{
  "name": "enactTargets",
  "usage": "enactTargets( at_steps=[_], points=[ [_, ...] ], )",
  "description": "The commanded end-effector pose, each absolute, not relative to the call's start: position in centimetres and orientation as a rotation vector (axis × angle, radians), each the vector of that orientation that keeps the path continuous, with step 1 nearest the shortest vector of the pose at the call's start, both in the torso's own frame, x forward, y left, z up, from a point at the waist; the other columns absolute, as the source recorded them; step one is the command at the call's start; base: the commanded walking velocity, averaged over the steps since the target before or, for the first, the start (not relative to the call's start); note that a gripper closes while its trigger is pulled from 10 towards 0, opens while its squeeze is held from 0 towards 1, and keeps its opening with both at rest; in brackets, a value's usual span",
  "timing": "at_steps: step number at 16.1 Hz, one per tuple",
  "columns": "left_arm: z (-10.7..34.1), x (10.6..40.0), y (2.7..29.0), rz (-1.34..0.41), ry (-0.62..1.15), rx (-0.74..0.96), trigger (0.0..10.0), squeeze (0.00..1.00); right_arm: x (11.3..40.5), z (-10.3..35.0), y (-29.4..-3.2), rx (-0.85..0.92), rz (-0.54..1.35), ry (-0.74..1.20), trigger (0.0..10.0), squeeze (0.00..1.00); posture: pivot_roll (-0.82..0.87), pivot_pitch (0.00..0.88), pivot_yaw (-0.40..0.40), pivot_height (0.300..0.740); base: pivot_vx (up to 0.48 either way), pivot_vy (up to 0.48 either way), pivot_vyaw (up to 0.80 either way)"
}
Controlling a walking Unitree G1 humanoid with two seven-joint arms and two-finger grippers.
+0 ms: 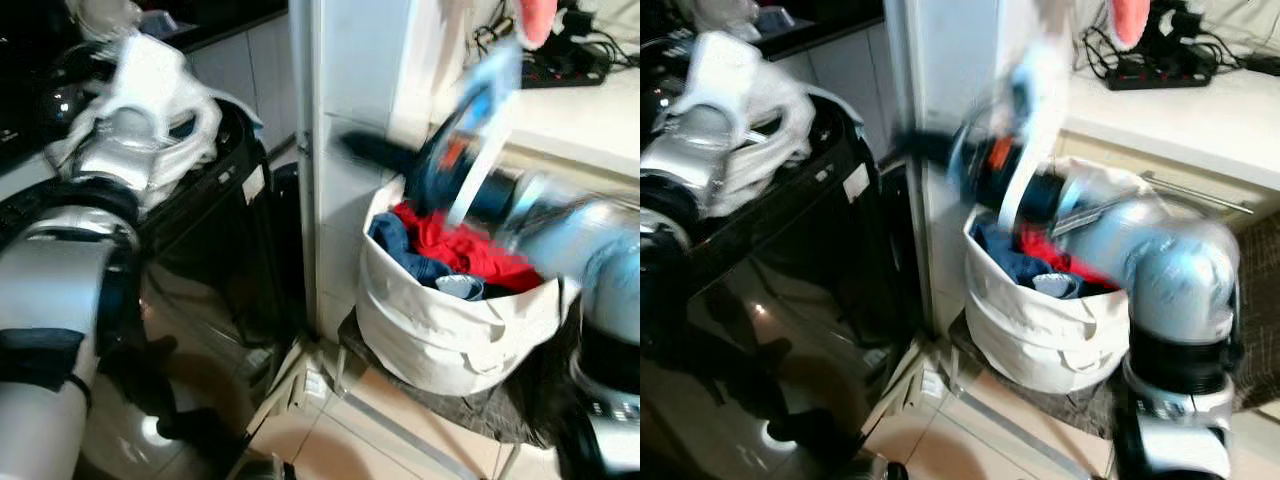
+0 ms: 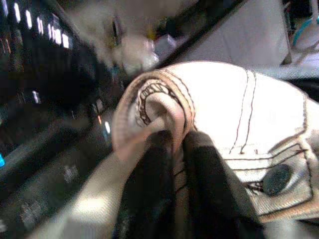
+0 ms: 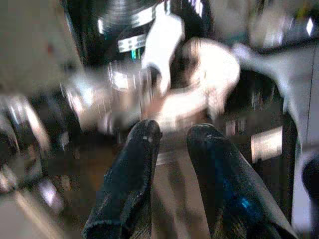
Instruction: Clothes washing
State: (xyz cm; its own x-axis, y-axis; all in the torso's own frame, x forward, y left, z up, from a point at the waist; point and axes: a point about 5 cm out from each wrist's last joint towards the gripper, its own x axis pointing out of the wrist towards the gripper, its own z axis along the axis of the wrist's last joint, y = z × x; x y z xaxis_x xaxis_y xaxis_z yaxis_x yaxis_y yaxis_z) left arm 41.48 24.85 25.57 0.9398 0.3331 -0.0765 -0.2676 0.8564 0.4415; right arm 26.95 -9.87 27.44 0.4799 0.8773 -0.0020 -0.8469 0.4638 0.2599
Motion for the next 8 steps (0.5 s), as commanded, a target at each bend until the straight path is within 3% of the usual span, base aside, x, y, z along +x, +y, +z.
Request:
enactTargets(
  at_steps=[1, 4, 8],
  points=[
    [24.8, 41.2, 25.4, 0.319, 0.198, 0.414, 10.0, 1.0, 26.2, 27.2, -9.2, 0.176, 1.11, 0.158, 10.0, 0.0, -0.04, 0.0, 0.077, 0.74, 0.0, 0.0, 0.0],
    [26.8, 41.1, 26.4, 0.365, 0.163, 0.609, 10.0, 1.0, 26.1, 25.1, -9.2, 0.102, 1.102, 0.241, 10.0, 0.0, -0.04, 0.0, 0.072, 0.74, 0.0, 0.0, 0.0],
    [27.2, 41.1, 26.7, 0.363, 0.18, 0.543, 10.0, 1.0, 26.3, 24.7, -9.2, 0.094, 1.102, 0.245, 10.0, 0.0, -0.03, 0.0, 0.067, 0.74, 0.0, 0.0, 0.0]
  ],
)
